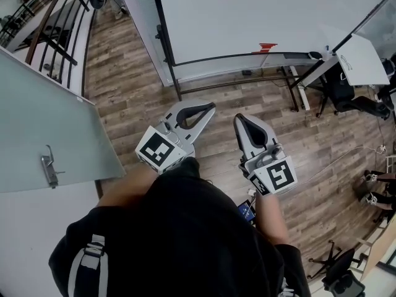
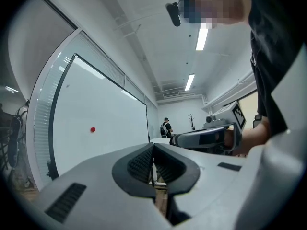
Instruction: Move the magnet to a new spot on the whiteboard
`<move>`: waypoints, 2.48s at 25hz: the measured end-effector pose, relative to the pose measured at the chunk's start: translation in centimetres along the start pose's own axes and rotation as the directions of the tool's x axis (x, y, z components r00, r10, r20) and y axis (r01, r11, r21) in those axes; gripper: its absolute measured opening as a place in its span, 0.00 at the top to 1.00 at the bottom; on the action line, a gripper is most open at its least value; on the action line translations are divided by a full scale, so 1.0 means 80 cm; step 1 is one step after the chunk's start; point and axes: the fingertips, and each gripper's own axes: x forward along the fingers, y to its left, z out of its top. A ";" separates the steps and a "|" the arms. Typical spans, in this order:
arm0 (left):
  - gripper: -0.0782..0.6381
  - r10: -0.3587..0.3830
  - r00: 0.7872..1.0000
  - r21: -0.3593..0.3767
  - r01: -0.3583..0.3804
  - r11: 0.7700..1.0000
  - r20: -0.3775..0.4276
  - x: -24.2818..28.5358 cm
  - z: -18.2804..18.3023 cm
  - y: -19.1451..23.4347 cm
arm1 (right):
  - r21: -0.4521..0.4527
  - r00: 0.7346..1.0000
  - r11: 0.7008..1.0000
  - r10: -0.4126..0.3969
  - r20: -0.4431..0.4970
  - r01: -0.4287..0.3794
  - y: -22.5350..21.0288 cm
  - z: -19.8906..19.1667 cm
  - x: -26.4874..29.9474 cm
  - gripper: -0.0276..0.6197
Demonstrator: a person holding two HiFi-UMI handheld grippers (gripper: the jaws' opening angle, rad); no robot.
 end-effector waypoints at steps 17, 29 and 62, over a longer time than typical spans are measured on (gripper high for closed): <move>0.88 -0.033 0.999 0.009 0.032 0.999 0.029 0.068 -0.001 0.151 | -0.018 0.999 0.999 -0.037 -0.012 0.036 -0.088 0.003 0.140 0.96; 0.88 -0.069 0.997 -0.009 0.070 0.998 0.036 0.085 -0.015 0.255 | -0.027 0.994 0.995 -0.100 -0.046 0.098 -0.124 -0.012 0.243 0.96; 0.88 0.140 0.990 0.022 -0.140 0.990 0.028 0.225 -0.007 0.371 | -0.146 0.996 0.985 -0.094 0.002 0.094 -0.329 0.028 0.377 0.96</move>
